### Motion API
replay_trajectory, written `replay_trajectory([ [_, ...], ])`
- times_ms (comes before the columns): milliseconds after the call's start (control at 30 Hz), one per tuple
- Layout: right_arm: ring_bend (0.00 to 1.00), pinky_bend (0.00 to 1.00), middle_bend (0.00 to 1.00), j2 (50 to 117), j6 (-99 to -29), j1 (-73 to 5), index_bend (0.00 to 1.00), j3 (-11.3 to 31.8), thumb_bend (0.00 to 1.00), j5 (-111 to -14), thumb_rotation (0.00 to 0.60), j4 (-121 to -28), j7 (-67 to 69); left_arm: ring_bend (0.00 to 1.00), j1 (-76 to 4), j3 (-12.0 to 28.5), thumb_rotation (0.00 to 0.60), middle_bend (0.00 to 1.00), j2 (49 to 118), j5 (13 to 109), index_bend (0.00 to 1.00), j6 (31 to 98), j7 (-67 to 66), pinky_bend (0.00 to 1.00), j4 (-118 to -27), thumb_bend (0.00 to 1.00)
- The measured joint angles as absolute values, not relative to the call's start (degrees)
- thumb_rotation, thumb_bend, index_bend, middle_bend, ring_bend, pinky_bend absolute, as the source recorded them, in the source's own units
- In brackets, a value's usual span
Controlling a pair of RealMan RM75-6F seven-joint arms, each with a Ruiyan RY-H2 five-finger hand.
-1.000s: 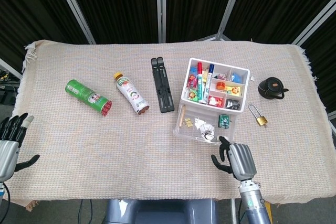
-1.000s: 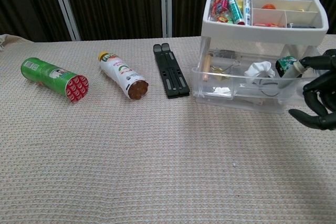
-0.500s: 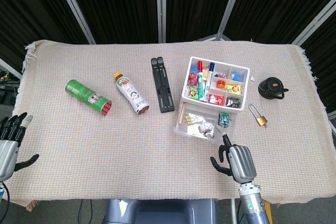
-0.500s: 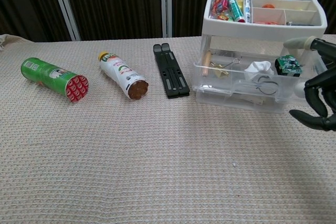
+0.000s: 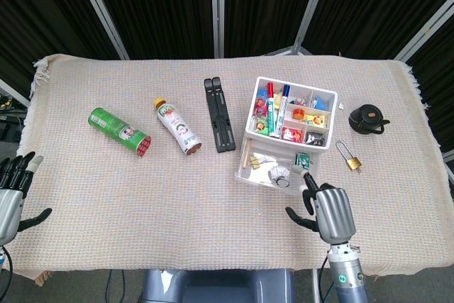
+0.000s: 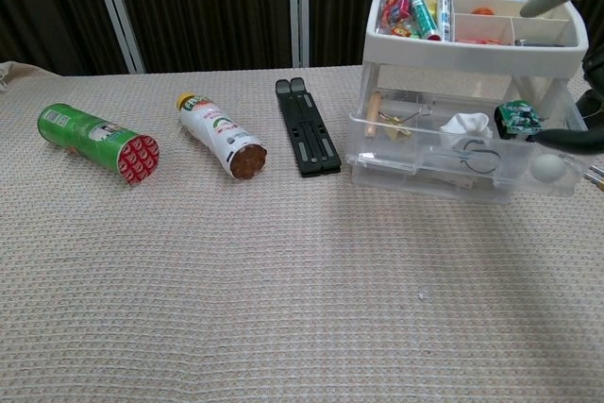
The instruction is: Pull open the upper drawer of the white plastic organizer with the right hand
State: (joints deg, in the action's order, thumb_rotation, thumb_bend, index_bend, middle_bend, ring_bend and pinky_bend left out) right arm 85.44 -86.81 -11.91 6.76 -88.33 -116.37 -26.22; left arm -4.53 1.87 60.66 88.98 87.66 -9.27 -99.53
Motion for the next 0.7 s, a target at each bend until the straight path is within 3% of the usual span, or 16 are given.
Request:
replay_trajectory([
  [167,0.78,0.68,0.71,84.6,-84.7,-14.6,0.2,11.7,0.04,-83.0,0.6,-119.1,-34.3,0.0,-4.5,1.9,0.6,0.0,60.6,88.9,0.0,87.7,-9.0,0.0,-99.4,0.02],
  [300,0.87,0.68,0.83,84.0,-82.5,-16.8,0.22,14.3,0.04,-77.7,0.6,-120.1,-39.4,0.0,-4.5,2.0,0.6,0.0,60.6,88.9,0.0,87.7,-8.8,0.0,-99.4,0.02],
  [433,0.95,0.68,0.93,83.8,-81.2,-18.8,0.35,15.8,0.04,-74.7,0.6,-119.3,-44.2,0.0,-4.5,1.9,0.6,0.0,60.5,88.9,0.0,87.7,-8.7,0.0,-99.3,0.02],
  [533,0.96,0.68,0.94,84.2,-80.6,-20.6,0.43,16.3,0.04,-73.5,0.6,-117.6,-46.8,0.0,-4.5,1.9,0.6,0.0,60.5,88.9,0.0,87.7,-8.7,0.0,-99.4,0.02],
  [700,0.96,0.68,0.94,84.9,-79.7,-22.5,0.47,16.6,0.04,-73.1,0.6,-114.8,-47.5,0.0,-4.5,1.9,0.6,0.0,60.5,88.9,0.0,87.6,-9.0,0.0,-99.5,0.02],
])
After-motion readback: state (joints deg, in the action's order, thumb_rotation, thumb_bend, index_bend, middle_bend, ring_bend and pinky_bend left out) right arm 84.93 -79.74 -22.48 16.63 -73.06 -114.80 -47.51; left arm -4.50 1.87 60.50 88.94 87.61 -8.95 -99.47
